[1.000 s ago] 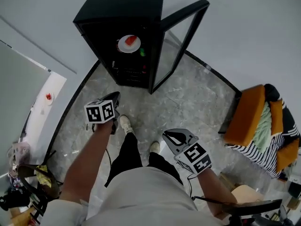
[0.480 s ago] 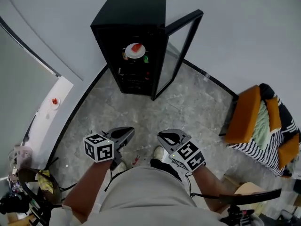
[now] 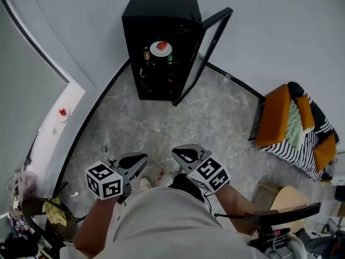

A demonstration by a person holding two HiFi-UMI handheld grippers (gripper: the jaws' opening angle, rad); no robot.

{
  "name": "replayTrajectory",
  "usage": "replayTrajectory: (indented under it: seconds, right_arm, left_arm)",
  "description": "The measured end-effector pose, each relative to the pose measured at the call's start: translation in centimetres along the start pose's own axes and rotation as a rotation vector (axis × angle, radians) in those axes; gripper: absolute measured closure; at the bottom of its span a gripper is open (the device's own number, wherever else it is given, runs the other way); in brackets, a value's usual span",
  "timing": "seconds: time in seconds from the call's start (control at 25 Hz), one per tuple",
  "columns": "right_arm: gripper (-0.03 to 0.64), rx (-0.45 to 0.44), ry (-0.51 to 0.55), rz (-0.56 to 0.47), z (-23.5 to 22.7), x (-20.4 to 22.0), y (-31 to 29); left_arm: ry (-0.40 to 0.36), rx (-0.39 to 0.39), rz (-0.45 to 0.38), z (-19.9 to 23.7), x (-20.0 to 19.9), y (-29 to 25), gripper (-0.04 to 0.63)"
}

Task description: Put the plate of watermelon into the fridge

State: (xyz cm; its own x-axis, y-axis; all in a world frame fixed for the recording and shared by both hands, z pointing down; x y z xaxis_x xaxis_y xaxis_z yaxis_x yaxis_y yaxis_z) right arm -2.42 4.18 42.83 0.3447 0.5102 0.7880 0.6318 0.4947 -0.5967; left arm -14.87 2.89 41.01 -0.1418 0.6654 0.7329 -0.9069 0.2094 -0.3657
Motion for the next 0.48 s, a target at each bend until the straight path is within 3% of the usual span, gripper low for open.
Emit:
replayTrajectory:
  seconds: [0.48]
  right_arm:
    - [0.601, 0.056, 0.003, -0.006, 10.4, 0.5, -3.4]
  left_arm:
    - [-0.032, 0.053, 0.018, 0.7, 6.0, 8.3, 0.583]
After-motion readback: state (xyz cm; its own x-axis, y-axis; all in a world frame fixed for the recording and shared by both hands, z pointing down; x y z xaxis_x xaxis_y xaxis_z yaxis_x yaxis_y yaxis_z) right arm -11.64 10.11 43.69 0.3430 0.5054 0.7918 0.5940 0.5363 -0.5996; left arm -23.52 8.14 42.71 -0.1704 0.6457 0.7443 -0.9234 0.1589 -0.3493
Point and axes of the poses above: the fingertips, and each gripper's own axes: y backward along the fingers, z to its left, x out of its underside, the point moved 3 cm from there along y, backward along the fingers, and after that the axes turned 1 degree about z, right-handed, at the moved point
